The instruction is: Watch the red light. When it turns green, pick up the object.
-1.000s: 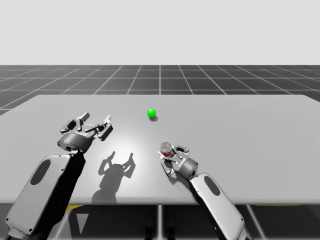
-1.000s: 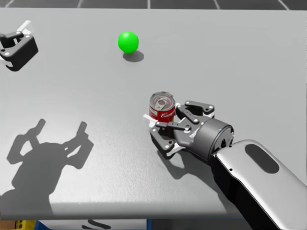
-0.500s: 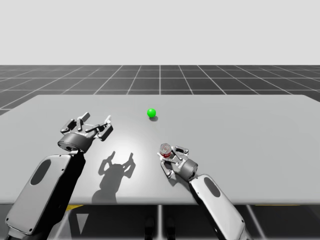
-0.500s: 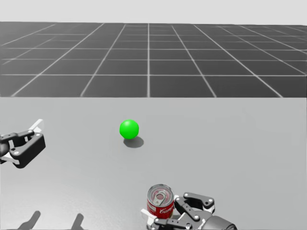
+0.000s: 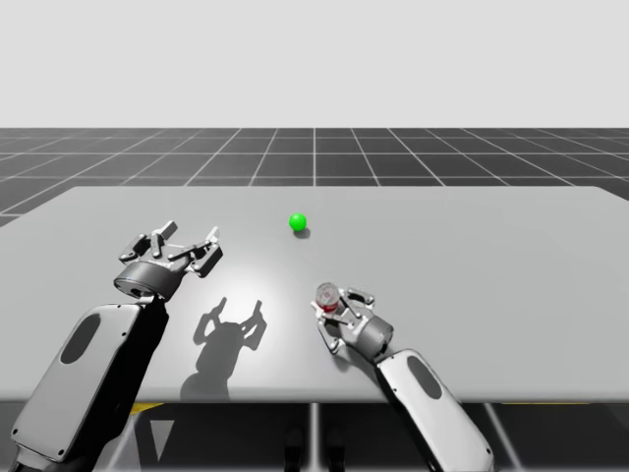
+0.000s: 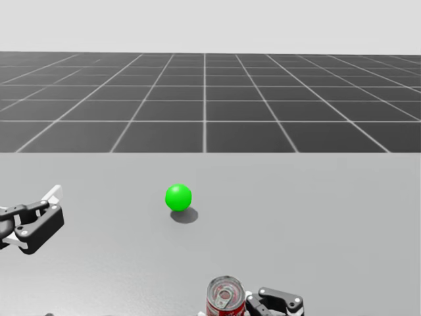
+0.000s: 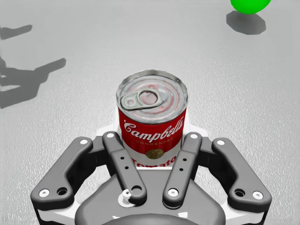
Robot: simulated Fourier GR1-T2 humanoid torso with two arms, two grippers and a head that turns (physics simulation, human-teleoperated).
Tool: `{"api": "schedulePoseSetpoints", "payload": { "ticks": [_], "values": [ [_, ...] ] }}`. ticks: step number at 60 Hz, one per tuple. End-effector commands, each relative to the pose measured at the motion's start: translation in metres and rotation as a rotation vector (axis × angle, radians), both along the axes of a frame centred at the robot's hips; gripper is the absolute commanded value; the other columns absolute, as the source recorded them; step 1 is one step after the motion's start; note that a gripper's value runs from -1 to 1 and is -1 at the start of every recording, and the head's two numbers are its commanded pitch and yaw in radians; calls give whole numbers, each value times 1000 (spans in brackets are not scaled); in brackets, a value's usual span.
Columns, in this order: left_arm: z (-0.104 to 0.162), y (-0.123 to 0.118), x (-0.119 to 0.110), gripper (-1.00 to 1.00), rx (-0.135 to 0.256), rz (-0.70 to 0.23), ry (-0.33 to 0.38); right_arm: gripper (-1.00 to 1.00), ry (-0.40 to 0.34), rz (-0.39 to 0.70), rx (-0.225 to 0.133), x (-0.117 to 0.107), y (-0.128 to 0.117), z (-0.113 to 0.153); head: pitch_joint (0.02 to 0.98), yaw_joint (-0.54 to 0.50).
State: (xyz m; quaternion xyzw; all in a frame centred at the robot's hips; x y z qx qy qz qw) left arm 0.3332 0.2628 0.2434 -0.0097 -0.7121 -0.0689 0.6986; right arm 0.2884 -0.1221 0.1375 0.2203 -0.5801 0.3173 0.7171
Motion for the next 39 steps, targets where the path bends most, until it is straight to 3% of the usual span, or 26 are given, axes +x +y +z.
{"api": "schedulePoseSetpoints", "payload": {
  "ticks": [1,24,39],
  "values": [
    [-1,0,0,-1000,0,1,1,1000,-119,-98,36,16,5,39,467,-20],
    [-1,-1,0,-1000,0,1,-1,1000,-299,-111,93,22,6,117,465,-19],
    [0,0,1,-1000,1,6,-8,1000,-423,-107,169,23,6,177,462,-20]
  ]
}}
